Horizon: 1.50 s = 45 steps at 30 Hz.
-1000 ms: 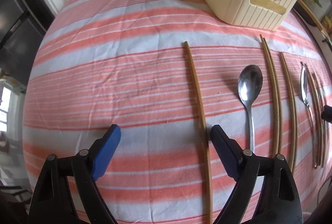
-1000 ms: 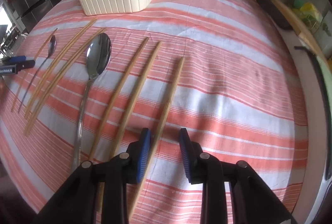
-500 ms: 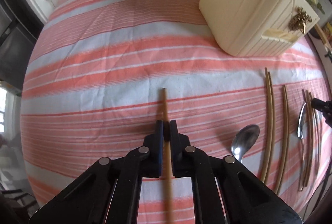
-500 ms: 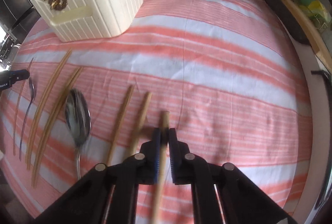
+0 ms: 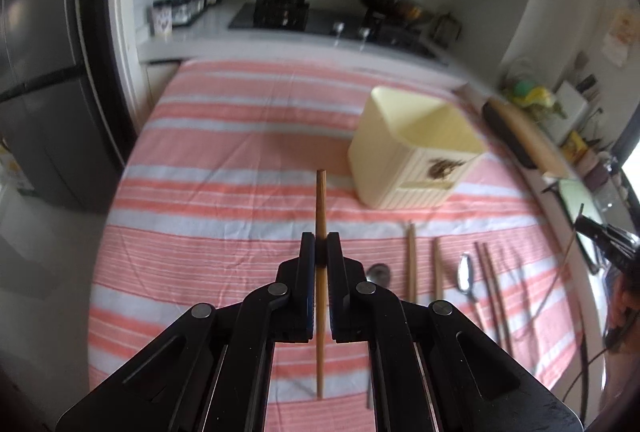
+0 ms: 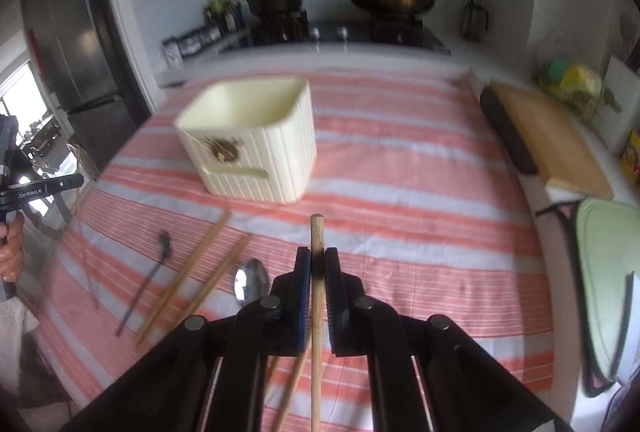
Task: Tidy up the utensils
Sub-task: 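Lift both held chopsticks and carry them over the cream holder, then open both tools to drop the chopsticks into the holder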
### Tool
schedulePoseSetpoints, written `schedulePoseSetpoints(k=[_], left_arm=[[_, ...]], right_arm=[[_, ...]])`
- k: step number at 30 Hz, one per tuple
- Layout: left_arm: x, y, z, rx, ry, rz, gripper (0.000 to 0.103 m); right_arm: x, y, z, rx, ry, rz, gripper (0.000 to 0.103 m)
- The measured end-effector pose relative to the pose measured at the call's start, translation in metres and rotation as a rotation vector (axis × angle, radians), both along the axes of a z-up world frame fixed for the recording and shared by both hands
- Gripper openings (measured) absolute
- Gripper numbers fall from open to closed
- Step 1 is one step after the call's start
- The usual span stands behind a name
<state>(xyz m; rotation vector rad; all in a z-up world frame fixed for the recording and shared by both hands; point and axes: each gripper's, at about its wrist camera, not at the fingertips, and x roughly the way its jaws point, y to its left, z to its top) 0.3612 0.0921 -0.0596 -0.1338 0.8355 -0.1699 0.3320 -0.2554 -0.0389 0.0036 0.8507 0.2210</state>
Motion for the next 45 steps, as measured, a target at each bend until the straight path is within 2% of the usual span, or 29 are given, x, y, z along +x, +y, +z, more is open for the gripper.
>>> schedulePoseSetpoints(k=[4,10,15,18,20,22,24,28,30,34,38,40,43,44,45], left_arm=[[-0.028,0.0,0.032,-0.029,-0.08,-0.019,0.004],[-0.022,-0.017,0.079,-0.033,-0.172,-0.032,0.004],[0.017,-0.033,0.136,-0.064,-0.281,-0.007,0.003],[0.045,-0.048,0.157,-0.086,-0.34,0.013,0.004],[0.065,-0.059,0.161,-0.076,-0.361,0.029,0.004],[0.089,-0.071,0.156,-0.058,-0.37,0.046,0.004],[0.113,-0.081,0.144,-0.055,-0.339,0.047,0.004],[0.151,-0.093,0.104,-0.047,-0.23,0.051,0.004],[0.165,-0.097,0.082,-0.039,-0.176,0.049,0.004],[0.183,-0.104,0.046,-0.028,-0.073,0.041,0.004],[0.196,-0.11,0.016,-0.015,0.033,0.035,0.007],[0.194,-0.109,0.014,-0.013,0.066,0.038,0.016],[0.167,-0.095,0.045,-0.036,0.012,0.019,0.026],[0.151,-0.087,0.063,-0.043,-0.034,0.003,0.035],[0.13,-0.078,0.082,-0.04,-0.089,-0.009,0.049]], right_arm=[[-0.027,0.002,0.034,0.019,-0.1,0.01,0.007],[-0.014,0.017,0.078,0.014,-0.256,0.013,0.007],[0.02,0.026,0.125,0.06,-0.369,-0.006,0.007],[0.048,0.035,0.146,0.091,-0.45,-0.012,0.007],[0.067,0.041,0.154,0.117,-0.515,-0.017,0.007],[0.085,0.045,0.151,0.156,-0.542,-0.025,0.007],[0.105,0.05,0.142,0.181,-0.557,-0.037,0.007],[0.142,0.058,0.106,0.177,-0.496,-0.043,0.007],[0.158,0.061,0.087,0.178,-0.436,-0.045,0.007],[0.189,0.061,0.04,0.163,-0.252,-0.05,0.007],[0.203,0.059,0.01,0.154,-0.143,-0.058,0.007],[0.208,0.057,0.004,0.164,-0.092,-0.066,0.009],[0.195,0.048,0.023,0.156,-0.11,-0.103,0.03],[0.184,0.043,0.038,0.152,-0.141,-0.106,0.032],[0.173,0.039,0.054,0.137,-0.167,-0.101,0.033]])
